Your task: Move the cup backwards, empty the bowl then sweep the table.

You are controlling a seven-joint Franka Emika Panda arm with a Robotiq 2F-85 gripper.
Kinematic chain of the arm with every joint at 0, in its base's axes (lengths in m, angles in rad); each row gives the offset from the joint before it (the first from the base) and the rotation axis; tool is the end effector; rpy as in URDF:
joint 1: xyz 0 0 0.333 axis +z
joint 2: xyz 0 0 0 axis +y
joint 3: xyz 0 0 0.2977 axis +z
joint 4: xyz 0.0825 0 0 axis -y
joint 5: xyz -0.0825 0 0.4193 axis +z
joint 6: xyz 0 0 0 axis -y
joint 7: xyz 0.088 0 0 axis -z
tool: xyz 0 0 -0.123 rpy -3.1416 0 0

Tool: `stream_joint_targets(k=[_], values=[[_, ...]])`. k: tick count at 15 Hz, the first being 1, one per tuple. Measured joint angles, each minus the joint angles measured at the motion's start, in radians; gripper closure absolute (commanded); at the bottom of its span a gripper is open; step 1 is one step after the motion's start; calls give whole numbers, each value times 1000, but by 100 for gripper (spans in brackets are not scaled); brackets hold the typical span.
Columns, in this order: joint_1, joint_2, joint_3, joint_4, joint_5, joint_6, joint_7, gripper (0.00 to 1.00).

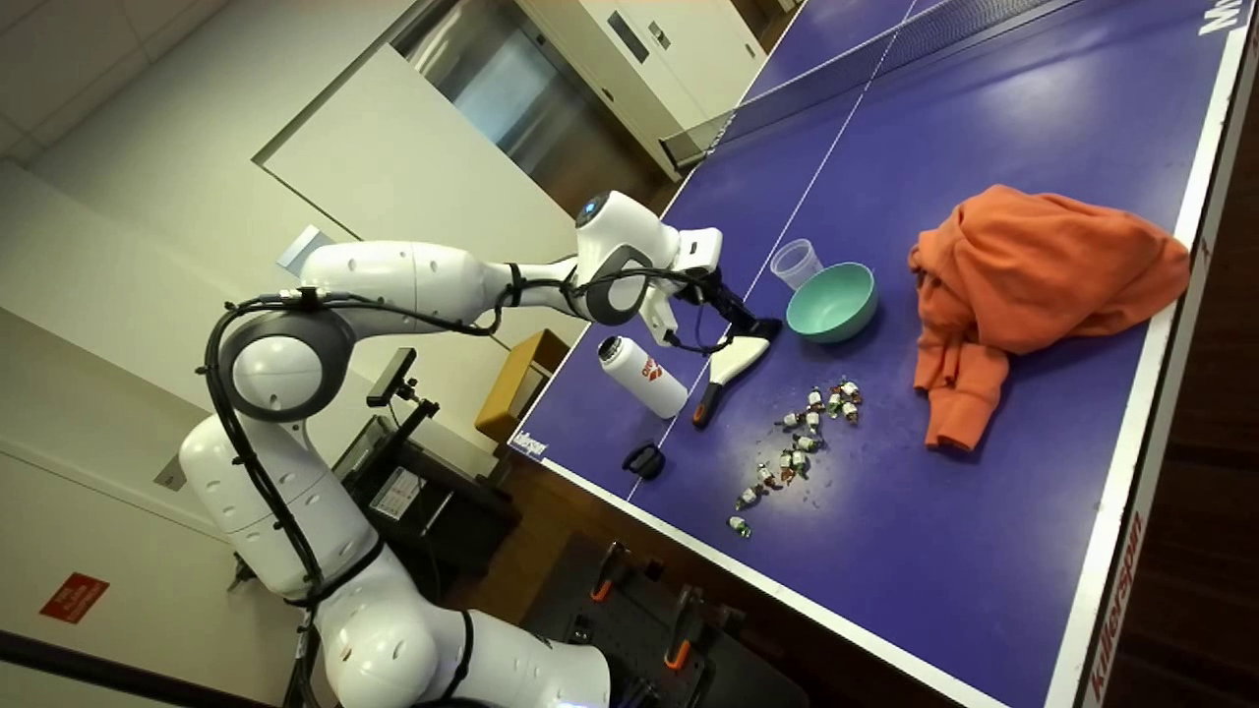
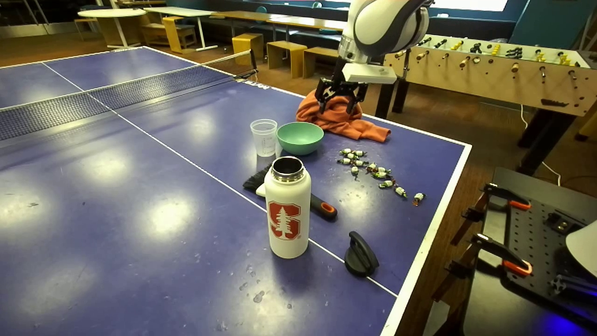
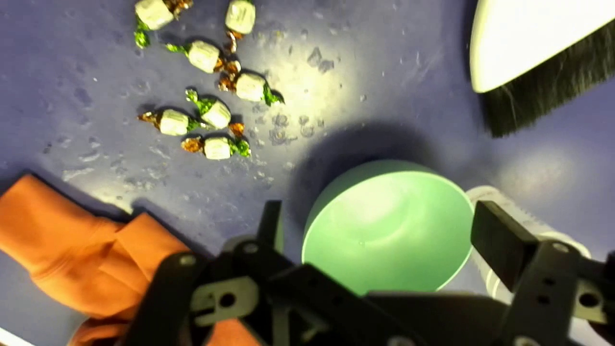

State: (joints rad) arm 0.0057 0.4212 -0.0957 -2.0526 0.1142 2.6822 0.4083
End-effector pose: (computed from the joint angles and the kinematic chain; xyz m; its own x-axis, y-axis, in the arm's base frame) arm 0.6303 -0.0599 0.1919 0.8158 -0.5500 0.1790 -0.5384 -0.8352 -0.1121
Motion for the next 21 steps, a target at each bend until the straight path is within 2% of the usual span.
stream_joint_targets(k=[3, 8, 18, 21], values=[[12, -57, 18, -71, -13, -58, -47, 0], [62, -109, 62, -204, -23, -59, -47, 0], [69, -104, 59, -210, -35, -52, -48, 0], [99, -96, 61, -242, -90, 37, -48, 0]])
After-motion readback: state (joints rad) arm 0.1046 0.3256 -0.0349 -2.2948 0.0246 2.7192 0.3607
